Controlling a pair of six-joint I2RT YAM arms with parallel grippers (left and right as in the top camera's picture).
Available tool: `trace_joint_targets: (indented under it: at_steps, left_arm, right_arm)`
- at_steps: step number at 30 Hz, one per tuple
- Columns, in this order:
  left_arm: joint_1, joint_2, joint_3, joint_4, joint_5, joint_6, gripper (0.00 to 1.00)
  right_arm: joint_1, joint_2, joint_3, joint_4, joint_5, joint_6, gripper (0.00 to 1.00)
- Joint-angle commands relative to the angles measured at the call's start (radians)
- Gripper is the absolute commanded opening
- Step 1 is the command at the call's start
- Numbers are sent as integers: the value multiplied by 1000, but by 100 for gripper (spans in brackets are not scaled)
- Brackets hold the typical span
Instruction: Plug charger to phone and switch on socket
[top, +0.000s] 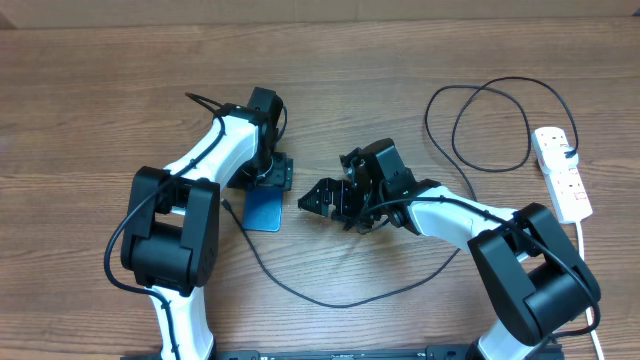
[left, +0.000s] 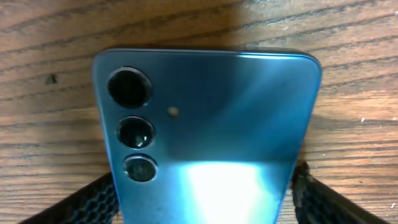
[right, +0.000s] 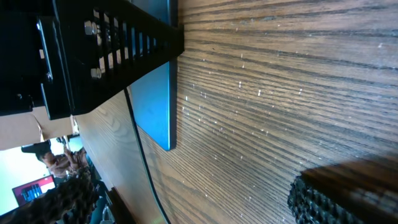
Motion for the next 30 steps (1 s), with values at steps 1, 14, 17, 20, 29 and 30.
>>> trace_joint_targets:
  at_steps: [1,14,17,20,29,30]
  left_arm:
    - [7,74,-29,-8,-67,13,76]
    - [8,74,-29,-34,74,97,77]
    - [9,74,-28,-36,110,130,76]
    - [13,74,-23,-40,136,135,76]
    - [69,74,-11,-55,226,150,72]
    - [74,74,-11,-58,225,150,72]
  right_arm:
    - [26,10,4,10,18,-8,100]
    - [117,10,4,80,232,105,100]
    - [141,14,4,115,242,107,100]
    - [151,26,4,129,256,159,100]
    - [151,84,4,150,201,203,100]
    - [151,91,4,150,201,203,100]
